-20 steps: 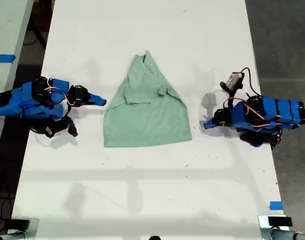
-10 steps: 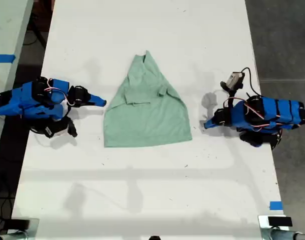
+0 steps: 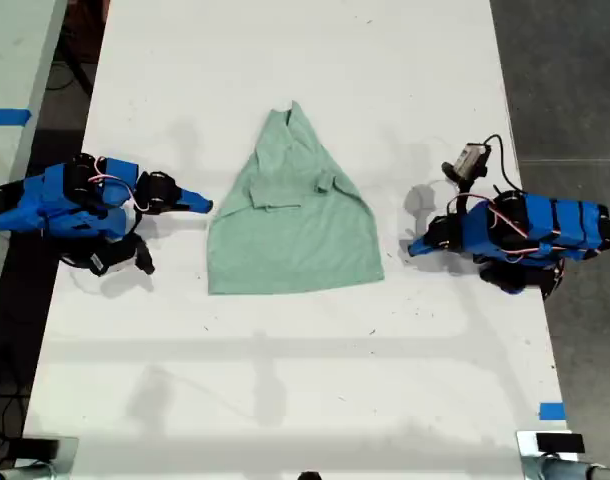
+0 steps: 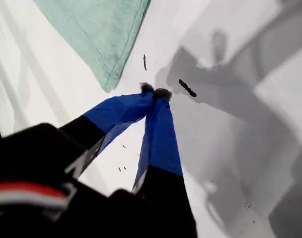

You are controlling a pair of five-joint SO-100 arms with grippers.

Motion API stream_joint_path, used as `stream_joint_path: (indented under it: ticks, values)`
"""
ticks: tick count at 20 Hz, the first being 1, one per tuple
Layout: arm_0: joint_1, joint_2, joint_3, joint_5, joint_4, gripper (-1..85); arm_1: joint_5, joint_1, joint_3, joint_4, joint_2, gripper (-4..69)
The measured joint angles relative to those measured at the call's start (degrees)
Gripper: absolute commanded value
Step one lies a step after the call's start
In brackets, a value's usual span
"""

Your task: Fold t shirt

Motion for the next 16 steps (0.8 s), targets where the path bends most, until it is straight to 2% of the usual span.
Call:
stream_joint_path:
  ticks: [16]
  values:
    - [0.0, 0.0, 0.0, 0.0, 0.0, -0.2, 1.5, 0.2, 0.0, 0.0, 0.0, -0.4]
